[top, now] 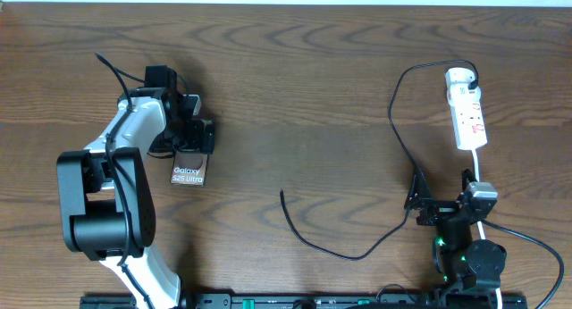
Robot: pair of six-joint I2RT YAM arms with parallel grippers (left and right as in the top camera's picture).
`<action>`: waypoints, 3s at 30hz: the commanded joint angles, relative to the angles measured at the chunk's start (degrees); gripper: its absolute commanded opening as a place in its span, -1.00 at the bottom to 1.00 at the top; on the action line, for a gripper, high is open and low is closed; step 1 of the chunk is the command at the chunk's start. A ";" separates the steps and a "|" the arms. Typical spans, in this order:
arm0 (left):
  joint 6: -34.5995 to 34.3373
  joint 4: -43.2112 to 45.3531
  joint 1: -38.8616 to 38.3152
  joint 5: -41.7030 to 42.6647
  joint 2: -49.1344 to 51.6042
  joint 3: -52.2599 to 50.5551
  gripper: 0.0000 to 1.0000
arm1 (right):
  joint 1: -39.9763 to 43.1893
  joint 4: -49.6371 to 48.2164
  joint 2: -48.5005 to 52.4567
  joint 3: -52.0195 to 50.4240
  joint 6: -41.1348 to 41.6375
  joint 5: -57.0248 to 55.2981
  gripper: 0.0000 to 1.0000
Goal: Plug charger to phone and switch on socket
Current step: 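Move the left gripper down over the Galaxy phone, then lower the left gripper and close it on the phone's sides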
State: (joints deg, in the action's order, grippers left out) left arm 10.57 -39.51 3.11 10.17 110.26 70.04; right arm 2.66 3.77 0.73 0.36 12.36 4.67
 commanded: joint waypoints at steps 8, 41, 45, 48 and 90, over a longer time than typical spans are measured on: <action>3.76 -0.24 0.00 -0.33 0.92 -0.26 0.96 | -0.46 0.28 -0.13 -0.04 -0.85 -0.22 0.98; 4.83 0.00 -4.11 -6.82 0.94 -2.08 0.96 | -0.46 0.28 -0.13 -0.04 -0.85 -0.22 0.99; 4.81 0.11 -4.11 -6.84 0.94 -2.34 0.96 | -0.46 0.28 -0.13 -0.04 -0.85 -0.22 0.99; 4.57 0.59 -4.02 -6.84 0.94 -2.51 0.96 | -0.46 0.28 -0.13 -0.04 -0.83 -0.22 0.99; 2.47 1.16 -2.49 -9.35 0.94 -7.15 0.96 | -0.46 0.28 -0.13 -0.04 -0.85 -0.22 0.98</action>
State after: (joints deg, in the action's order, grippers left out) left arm 12.03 -37.01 0.19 3.73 108.68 65.63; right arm 2.66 3.77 0.73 0.36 12.36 4.67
